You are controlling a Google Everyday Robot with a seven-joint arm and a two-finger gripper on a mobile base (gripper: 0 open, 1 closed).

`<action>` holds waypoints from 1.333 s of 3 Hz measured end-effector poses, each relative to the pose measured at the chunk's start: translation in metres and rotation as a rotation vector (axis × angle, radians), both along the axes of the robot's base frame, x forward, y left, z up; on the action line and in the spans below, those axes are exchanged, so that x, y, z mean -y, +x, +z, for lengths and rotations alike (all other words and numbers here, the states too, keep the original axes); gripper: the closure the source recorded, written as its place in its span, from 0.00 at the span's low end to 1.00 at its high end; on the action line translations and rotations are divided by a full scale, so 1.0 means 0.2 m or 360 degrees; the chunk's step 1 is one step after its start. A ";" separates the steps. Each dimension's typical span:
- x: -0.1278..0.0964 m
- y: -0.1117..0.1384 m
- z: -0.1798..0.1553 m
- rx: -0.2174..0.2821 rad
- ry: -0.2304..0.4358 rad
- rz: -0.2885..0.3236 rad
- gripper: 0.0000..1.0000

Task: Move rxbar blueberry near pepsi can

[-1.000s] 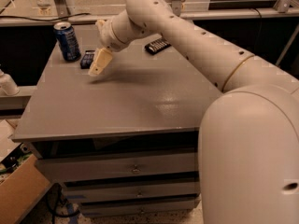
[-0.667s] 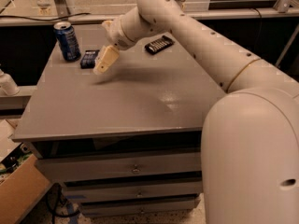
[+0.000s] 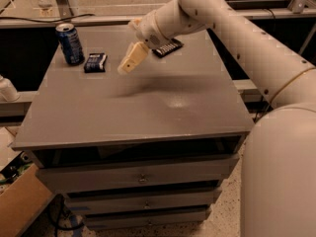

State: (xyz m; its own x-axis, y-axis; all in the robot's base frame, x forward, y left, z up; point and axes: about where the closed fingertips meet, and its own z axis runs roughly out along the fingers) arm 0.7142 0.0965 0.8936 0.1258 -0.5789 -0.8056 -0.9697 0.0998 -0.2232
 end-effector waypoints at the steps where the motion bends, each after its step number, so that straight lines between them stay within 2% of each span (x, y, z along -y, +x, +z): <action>1: 0.21 -0.10 0.08 -0.0016 0.0033 -0.0070 0.00; 2: 0.41 -0.19 0.14 -0.0016 0.0062 -0.0160 0.00; 3: 0.63 -0.28 0.16 -0.0025 0.0102 -0.0307 0.00; 4: 0.67 -0.28 0.14 -0.0032 0.0098 -0.0330 0.00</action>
Offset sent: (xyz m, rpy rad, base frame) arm -0.0626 -0.1491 0.0456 0.0604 0.0064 -0.1968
